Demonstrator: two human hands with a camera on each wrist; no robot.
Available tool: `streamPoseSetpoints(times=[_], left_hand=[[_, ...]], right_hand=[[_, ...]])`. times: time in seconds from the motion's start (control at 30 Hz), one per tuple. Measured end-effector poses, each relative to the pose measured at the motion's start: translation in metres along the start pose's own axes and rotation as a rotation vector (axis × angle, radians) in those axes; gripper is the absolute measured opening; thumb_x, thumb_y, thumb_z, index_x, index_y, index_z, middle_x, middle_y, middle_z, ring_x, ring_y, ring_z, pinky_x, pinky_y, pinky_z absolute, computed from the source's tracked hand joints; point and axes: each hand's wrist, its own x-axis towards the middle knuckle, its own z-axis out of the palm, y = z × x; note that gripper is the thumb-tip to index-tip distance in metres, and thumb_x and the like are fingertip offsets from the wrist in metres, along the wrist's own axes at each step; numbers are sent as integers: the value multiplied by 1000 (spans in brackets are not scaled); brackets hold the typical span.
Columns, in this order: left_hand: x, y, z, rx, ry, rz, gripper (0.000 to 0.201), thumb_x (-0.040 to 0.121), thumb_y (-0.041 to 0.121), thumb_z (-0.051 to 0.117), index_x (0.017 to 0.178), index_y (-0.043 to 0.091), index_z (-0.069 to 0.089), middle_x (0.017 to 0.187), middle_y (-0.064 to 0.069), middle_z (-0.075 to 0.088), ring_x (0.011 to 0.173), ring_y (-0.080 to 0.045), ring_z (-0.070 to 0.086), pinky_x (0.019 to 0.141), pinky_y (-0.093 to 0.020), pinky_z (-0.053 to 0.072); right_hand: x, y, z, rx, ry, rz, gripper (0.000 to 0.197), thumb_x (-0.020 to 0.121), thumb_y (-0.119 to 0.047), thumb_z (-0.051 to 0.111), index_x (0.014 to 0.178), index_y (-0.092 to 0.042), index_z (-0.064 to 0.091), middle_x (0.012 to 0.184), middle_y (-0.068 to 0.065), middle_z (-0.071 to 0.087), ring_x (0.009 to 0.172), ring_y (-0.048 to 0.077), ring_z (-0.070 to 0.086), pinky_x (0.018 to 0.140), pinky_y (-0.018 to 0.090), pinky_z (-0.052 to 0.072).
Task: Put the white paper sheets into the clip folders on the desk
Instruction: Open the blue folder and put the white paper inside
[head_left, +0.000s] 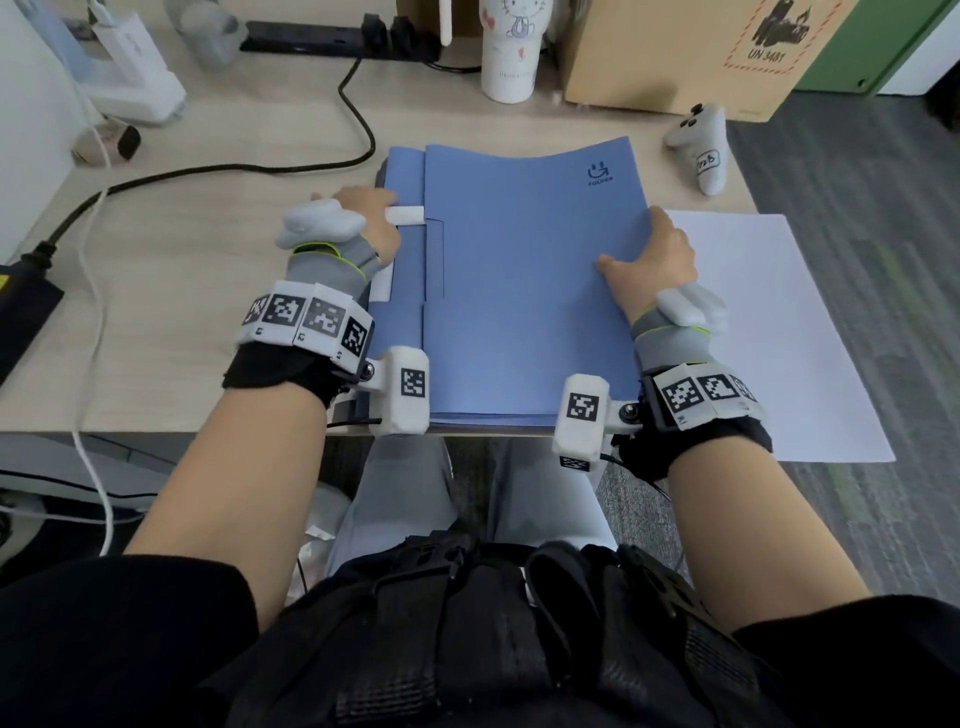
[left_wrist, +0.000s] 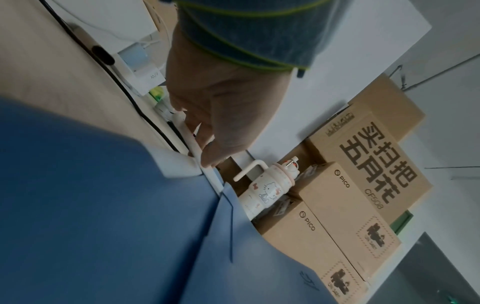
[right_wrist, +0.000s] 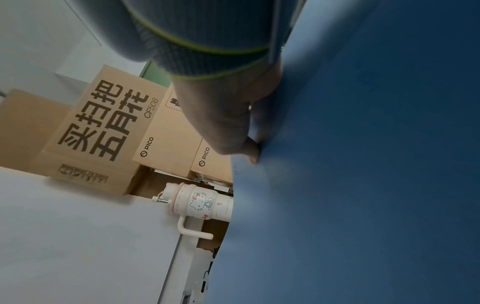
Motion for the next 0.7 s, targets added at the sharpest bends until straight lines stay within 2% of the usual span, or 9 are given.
streamPoseSetpoints(times=[0.07,0.17,0.23,0.27,0.3,0.4,0.57,0.63,0.7], left_hand=[[3,-7,1,-35,37,-27,36,89,7,41,118,18,59,129,-10,58,116,-36,51,113,-43,22],[5,-10,-3,-134,71,-37,35,91,8,44,121,12,62,127,-13,61,117,-36,54,107,-39,37],[4,-7,-10,-135,58,-34,29,93,6,43,108,14,66,108,-16,64,98,-37,56,82,-29,46],[2,-6,-13,-114,68,-33,24,93,6,43,98,18,64,95,-15,59,86,-33,51,68,-28,42],[-1,-5,-16,-89,88,-58,22,92,7,43,93,20,62,87,-13,55,80,-28,47,65,-29,36],[1,-10,-17,-199,128,-141,18,89,12,44,79,18,57,71,-8,50,71,-26,42,66,-29,34],[9,-17,-14,-690,155,-351,26,84,13,52,58,18,51,73,-5,58,75,-26,67,71,-33,57],[-5,-6,-18,-790,132,-341,31,89,9,50,61,22,46,68,4,51,64,-10,56,65,-25,53],[-9,-3,-14,-833,99,-333,33,93,7,45,63,21,43,68,5,49,60,-8,51,65,-23,50]], right_hand=[[-3,3,0,36,20,-3,59,86,-23,58,140,-21,34,133,9,49,118,32,51,86,35,39],[-4,4,2,106,40,14,58,86,-18,53,141,-23,35,133,7,52,117,33,53,87,34,40],[-4,3,1,145,31,32,57,86,-16,50,140,-24,35,133,5,53,116,32,54,86,33,40],[-4,2,1,163,26,36,57,86,-16,50,140,-25,36,132,5,53,115,31,55,85,32,41],[-5,2,0,181,26,37,57,85,-16,49,140,-26,36,131,5,54,113,31,55,84,31,40],[-4,0,-1,218,39,31,56,86,-15,52,139,-27,38,128,4,56,113,27,56,79,24,35],[-4,1,-6,303,50,2,55,86,-15,54,138,-27,40,113,1,58,89,19,52,75,21,36],[-5,1,-7,327,53,-12,54,86,-15,55,138,-27,41,107,-1,55,87,20,50,76,22,38],[-4,0,-8,389,75,-17,54,85,-15,57,136,-25,43,112,2,58,95,23,55,82,24,42]])
